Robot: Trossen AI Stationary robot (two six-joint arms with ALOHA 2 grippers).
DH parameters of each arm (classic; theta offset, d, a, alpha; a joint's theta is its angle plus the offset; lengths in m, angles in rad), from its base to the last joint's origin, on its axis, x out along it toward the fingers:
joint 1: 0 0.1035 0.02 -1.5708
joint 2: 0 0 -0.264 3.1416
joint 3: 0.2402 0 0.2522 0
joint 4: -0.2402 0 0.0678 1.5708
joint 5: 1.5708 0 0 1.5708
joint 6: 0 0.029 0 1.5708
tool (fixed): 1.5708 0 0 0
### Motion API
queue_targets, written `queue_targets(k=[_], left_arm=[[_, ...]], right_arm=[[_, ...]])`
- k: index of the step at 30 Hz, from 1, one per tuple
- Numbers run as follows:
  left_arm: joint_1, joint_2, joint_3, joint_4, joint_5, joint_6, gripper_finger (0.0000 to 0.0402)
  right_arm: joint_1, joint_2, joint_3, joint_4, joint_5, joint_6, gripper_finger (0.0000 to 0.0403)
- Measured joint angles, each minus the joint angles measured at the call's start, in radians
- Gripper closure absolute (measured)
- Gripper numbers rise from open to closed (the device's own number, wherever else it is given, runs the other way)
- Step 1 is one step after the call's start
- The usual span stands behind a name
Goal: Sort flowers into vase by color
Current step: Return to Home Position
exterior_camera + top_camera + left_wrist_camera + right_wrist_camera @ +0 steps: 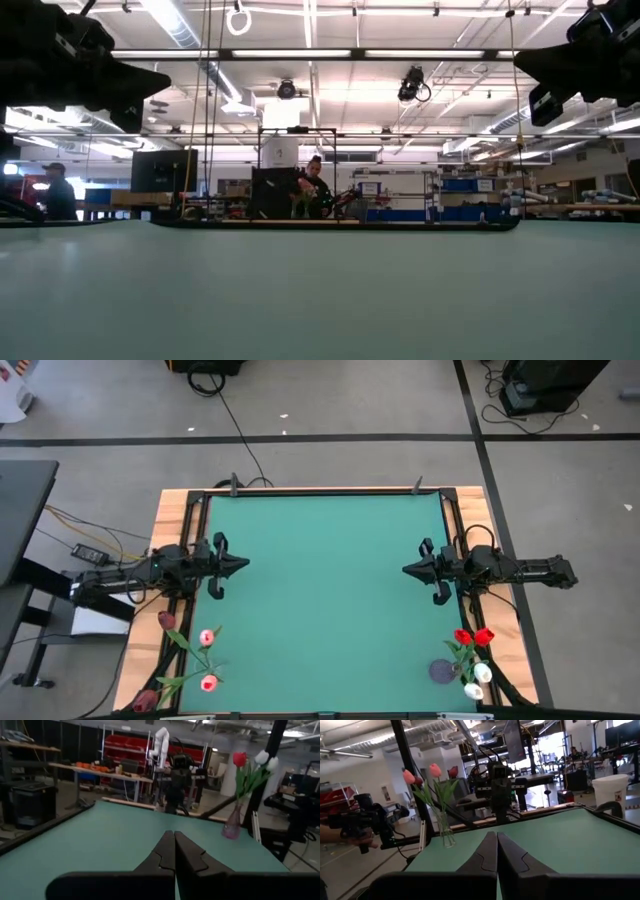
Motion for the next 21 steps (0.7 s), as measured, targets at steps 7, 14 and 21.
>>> queue_targets(k=[7, 14, 21], left_arm=[[-0.007, 0.0, 0.0, -0.012, 0.0, -0.029, 0.0395], [-0.006, 0.0, 0.0, -0.011, -0.001, -0.047, 0.0373], [-0.006, 0.0, 0.0, -0.01, -0.002, -0.047, 0.0371]], right_arm=[[0.0, 0.003, 0.0, -0.001, 0.006, -0.004, 0.0388], [0.0, 0.003, 0.0, 0.0, 0.006, -0.001, 0.0371], [0.0, 0.003, 0.0, 0.0, 0.006, -0.001, 0.0371]])
